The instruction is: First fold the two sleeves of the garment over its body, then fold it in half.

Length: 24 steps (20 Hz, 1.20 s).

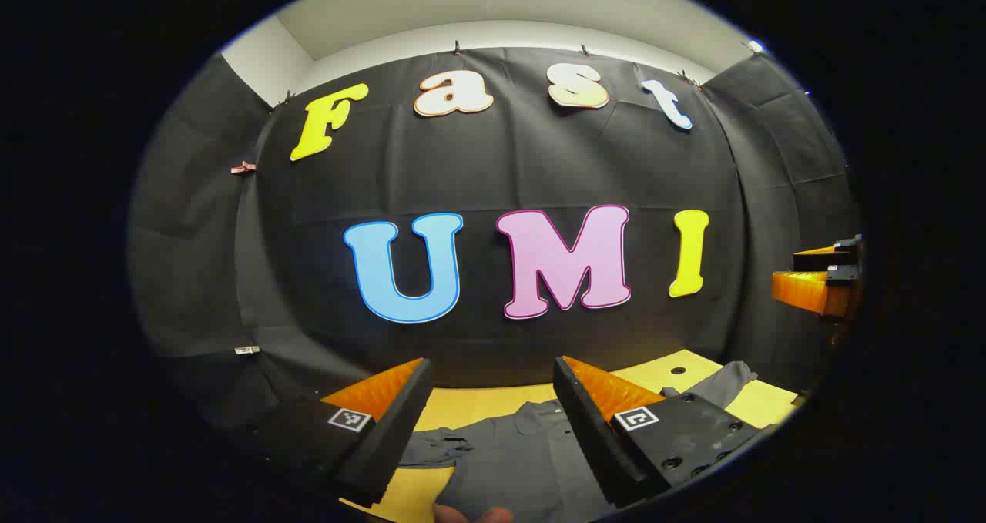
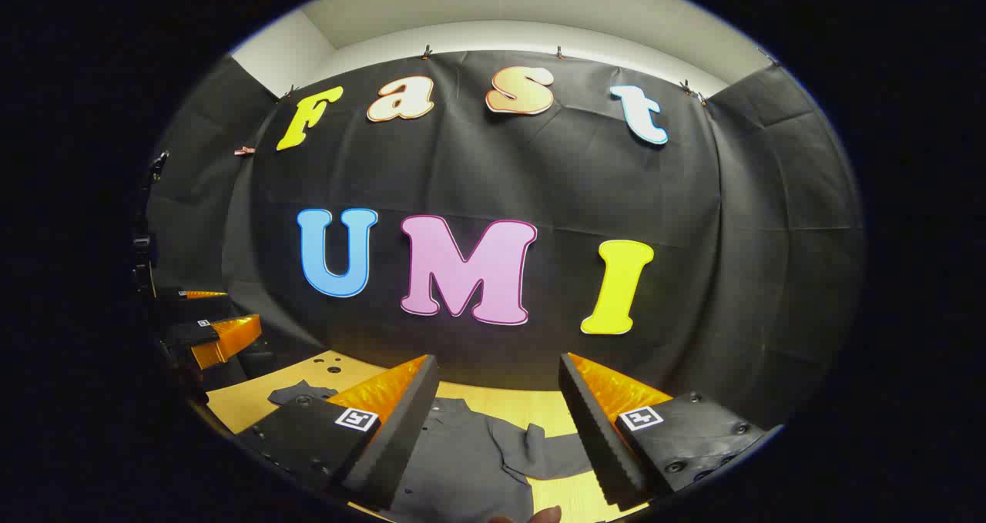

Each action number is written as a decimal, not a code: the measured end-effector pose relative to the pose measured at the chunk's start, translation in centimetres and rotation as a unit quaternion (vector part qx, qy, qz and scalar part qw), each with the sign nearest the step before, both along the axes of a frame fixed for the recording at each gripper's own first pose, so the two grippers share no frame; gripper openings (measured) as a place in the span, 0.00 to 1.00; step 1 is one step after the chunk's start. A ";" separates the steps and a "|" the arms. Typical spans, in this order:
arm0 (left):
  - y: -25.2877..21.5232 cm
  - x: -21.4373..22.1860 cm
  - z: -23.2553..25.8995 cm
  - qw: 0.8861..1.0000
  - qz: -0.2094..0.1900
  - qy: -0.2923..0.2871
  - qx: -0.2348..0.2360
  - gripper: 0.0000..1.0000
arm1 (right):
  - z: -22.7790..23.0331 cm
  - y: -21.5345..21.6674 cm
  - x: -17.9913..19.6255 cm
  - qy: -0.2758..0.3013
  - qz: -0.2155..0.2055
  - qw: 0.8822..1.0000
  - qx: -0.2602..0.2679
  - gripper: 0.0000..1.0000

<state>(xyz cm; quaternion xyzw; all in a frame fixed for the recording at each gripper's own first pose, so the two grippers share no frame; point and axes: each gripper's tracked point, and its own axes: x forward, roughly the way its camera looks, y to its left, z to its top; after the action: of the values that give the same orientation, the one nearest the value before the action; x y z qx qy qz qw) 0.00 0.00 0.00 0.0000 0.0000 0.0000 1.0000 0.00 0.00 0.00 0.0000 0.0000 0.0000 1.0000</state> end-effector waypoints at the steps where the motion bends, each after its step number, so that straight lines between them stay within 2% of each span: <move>1: -0.1 0.0 -0.2 1.000 -0.002 0.001 0.002 0.99 | -0.2 0.0 0.0 0.001 0.000 1.000 0.001 0.97; 16: -1.6 0.8 -0.1 1.000 -0.011 0.003 0.007 0.99 | -0.3 -1.4 0.7 0.001 -0.009 1.000 0.004 0.98; 19: -2.3 1.0 -0.6 1.000 -0.016 0.008 0.008 0.99 | -1.3 -3.9 1.7 0.013 -0.030 0.999 0.001 0.98; 24: -4.7 1.5 -0.6 0.999 -0.039 0.015 -0.004 0.99 | -3.6 -11.6 4.9 0.034 -0.073 0.996 -0.026 0.98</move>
<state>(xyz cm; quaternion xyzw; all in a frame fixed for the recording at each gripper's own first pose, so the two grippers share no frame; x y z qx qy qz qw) 1.47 -4.68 -0.61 -0.0037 0.0148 -0.0393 0.9991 4.87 -11.63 -3.55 -0.0260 0.0337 -0.0726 0.9965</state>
